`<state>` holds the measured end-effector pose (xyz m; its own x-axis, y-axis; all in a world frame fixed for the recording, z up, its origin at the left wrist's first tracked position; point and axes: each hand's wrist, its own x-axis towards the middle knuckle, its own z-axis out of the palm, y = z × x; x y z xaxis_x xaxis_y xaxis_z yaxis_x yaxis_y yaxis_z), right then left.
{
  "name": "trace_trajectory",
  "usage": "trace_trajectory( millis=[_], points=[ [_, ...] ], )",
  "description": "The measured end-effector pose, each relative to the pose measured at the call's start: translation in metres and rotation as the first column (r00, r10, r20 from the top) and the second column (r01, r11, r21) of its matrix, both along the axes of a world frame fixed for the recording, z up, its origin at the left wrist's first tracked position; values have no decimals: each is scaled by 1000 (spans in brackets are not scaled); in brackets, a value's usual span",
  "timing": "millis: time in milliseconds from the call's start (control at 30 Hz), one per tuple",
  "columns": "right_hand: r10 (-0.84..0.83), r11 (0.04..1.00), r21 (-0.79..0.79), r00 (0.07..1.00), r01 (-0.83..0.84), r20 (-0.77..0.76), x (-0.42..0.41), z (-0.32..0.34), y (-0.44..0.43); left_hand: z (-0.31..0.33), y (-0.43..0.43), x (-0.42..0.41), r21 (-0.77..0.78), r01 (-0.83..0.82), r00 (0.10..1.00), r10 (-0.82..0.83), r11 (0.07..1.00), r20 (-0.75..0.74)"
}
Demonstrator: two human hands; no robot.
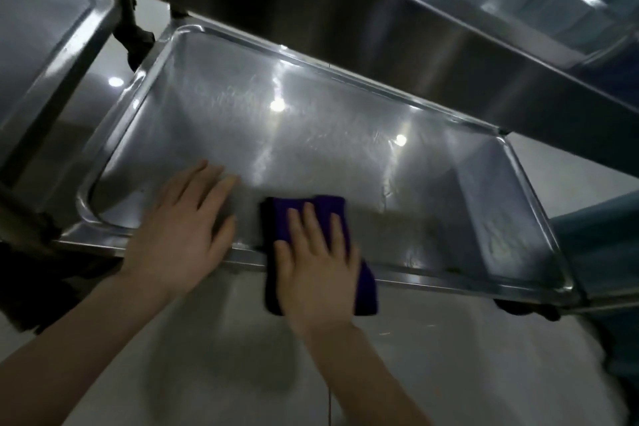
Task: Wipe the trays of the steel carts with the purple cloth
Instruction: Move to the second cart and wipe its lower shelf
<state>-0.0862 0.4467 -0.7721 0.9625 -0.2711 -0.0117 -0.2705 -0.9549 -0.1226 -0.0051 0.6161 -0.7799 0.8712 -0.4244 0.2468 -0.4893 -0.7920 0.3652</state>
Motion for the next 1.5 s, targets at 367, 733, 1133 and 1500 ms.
trace_trajectory(
  millis=[367,733,1133,1500],
  points=[
    [184,983,11,983,-184,31,-27,-3,-13,3,-1,-1,79,-46,999,46,996,1],
    [73,984,170,986,-47,-151,179,11,-57,0,0,-1,182,-20,999,15,983,29],
    [204,979,20,979,-204,-24,49,-9,-85,5,-4,-1,168,-41,998,47,985,-31],
    [115,993,37,993,-115,-7,63,-8,-98,-3,-3,-1,150,-16,1000,13,989,26]
  ],
)
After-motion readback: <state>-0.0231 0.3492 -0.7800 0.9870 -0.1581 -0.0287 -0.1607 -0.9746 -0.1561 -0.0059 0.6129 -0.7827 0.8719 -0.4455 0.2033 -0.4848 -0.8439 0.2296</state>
